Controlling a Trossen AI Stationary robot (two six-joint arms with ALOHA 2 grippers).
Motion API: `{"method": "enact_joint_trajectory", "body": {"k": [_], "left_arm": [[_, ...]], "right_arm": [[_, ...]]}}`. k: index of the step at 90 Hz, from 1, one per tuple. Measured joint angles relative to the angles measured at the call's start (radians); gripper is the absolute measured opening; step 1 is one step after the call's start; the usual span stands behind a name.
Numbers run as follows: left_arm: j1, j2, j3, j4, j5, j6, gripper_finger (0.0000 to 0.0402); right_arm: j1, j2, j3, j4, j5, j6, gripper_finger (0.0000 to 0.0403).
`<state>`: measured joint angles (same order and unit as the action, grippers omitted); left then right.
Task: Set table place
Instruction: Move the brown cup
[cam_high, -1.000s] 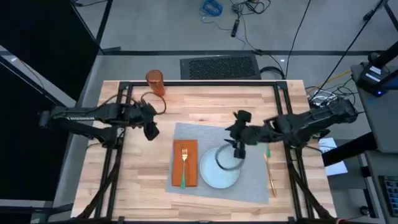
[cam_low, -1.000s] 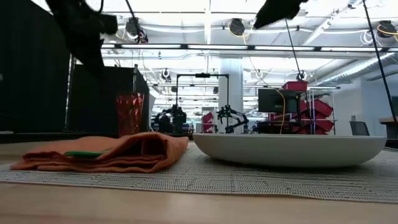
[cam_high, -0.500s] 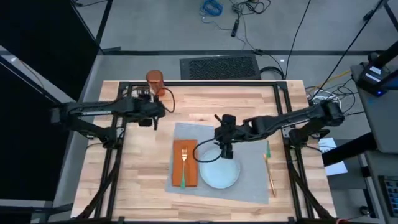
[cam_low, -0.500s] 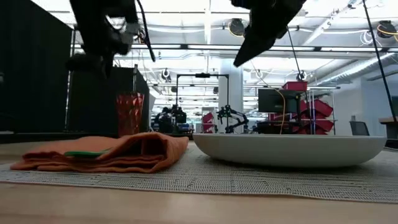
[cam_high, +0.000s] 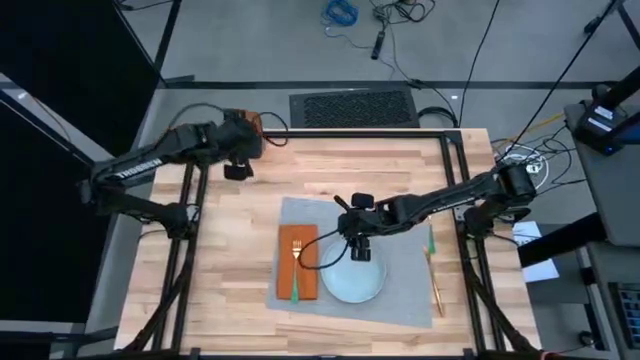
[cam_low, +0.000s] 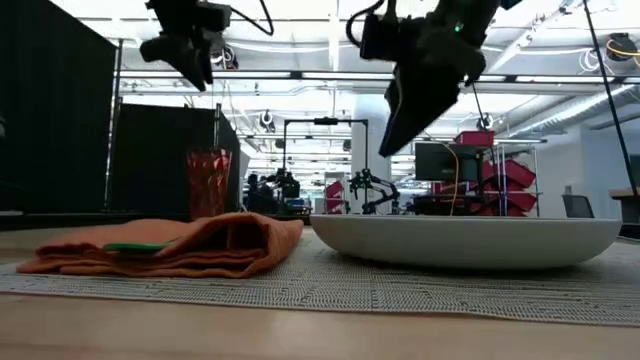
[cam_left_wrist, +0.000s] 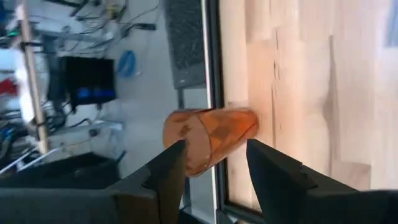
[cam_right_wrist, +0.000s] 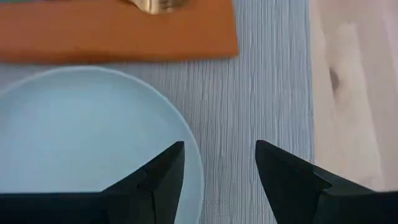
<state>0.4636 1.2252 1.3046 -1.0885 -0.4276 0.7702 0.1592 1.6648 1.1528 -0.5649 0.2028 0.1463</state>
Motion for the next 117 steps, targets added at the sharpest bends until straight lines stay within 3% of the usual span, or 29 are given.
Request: {"method": "enact_joint_trajectory", "body": {"k": [20, 45, 117], "left_arm": [[0.086, 0.07, 0.003, -0.082, 0.054, 0.08, 0.0154], [0.138, 0.151, 0.003, -0.068, 0.097, 0.182, 0.0154], [0.311, 0.296, 0.004, 0.016, 0.165, 0.286, 0.0154]], "right_arm": [[0.014, 0.007, -0.099, 0.067, -0.001, 0.065, 0.0183], [0.027, 0.007, -0.178, 0.108, 0.0, 0.15, 0.0183], [0.034, 0.007, -0.188, 0.15, 0.002, 0.156, 0.0183]]}}
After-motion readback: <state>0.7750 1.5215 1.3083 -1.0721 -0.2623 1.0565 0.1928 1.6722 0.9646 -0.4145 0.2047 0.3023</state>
